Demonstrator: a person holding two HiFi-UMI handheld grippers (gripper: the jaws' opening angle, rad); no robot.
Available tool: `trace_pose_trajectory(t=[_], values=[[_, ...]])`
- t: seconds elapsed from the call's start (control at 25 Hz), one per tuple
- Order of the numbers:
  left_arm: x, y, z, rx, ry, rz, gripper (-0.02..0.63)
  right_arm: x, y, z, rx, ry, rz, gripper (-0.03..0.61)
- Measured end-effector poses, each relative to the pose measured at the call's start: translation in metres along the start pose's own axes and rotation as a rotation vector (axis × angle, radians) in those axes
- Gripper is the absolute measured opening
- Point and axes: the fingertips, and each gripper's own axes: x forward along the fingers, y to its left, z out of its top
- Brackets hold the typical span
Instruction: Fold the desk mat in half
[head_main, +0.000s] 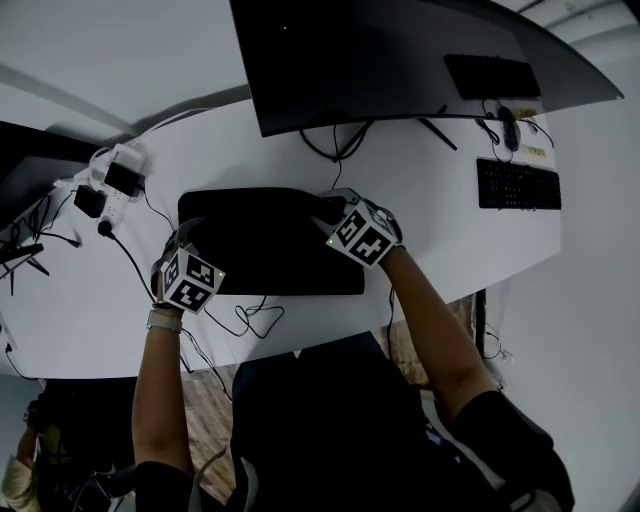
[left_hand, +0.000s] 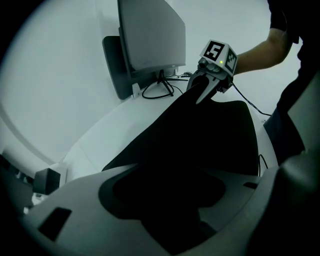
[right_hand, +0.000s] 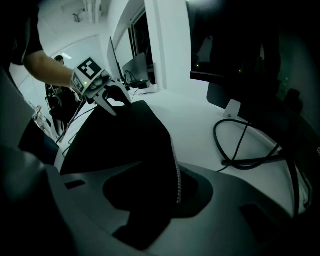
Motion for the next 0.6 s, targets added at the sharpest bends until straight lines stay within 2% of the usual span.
trace_pose_trajectory(t=[0.12,0.32,0.6], values=[[0.0,0.0,-0.001,-0.018,-0.007,-0.005,0.241,0.001,-0.001,-0.001,-0.015,0.001,-0.012,0.132],[0.001,0.0,0.0,-0.016,-0.008,-0.006,0.242,-0.003,-0.01,-0.002,-0.023,0.002,-0.064,0.204],[0.0,0.004,0.001,-0.008,-0.007,0.001,0.276,-0.015,-0.02,-0.006,-0.024,0.004,-0.128,0.236]])
